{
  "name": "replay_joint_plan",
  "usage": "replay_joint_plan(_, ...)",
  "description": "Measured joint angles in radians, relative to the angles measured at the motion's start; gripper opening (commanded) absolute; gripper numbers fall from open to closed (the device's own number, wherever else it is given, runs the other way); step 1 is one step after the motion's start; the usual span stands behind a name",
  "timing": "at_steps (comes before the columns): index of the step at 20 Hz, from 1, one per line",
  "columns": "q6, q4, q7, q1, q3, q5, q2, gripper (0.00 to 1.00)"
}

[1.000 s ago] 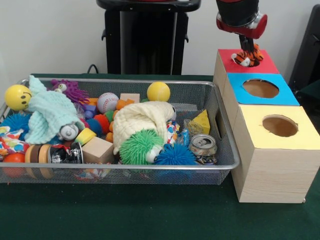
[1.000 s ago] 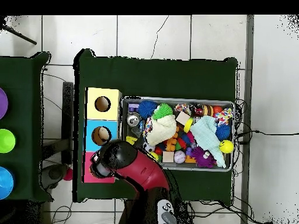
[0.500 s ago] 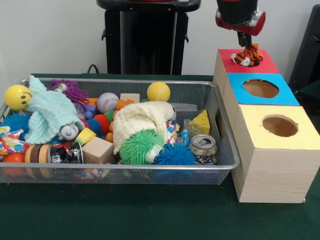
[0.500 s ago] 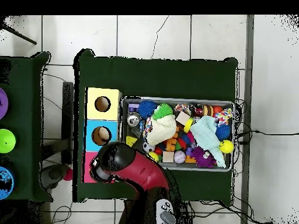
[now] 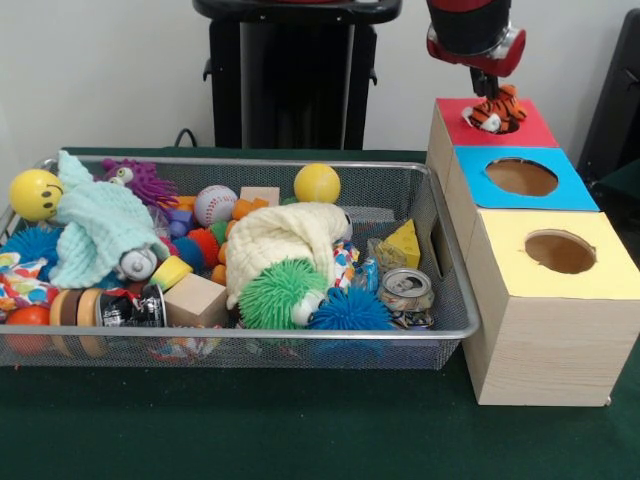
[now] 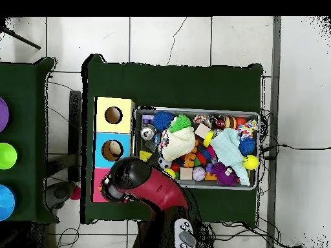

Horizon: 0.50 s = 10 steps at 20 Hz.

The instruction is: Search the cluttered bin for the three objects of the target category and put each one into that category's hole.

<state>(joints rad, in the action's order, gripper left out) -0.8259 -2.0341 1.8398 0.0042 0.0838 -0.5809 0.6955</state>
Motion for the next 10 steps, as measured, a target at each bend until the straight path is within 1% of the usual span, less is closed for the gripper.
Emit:
replay_joint_plan(5, 0.003, -0.026, 0.0, -0.022, -0.014, -0.006, -0.006, 0.0)
replay_joint_plan(8, 0.023, -0.057, 0.0, -0.041, -0.033, -0.018, -0.015, 0.0)
replay_joint_plan(10, 0.032, -0.064, 0.0, -0.048, -0.039, -0.021, -0.021, 0.0)
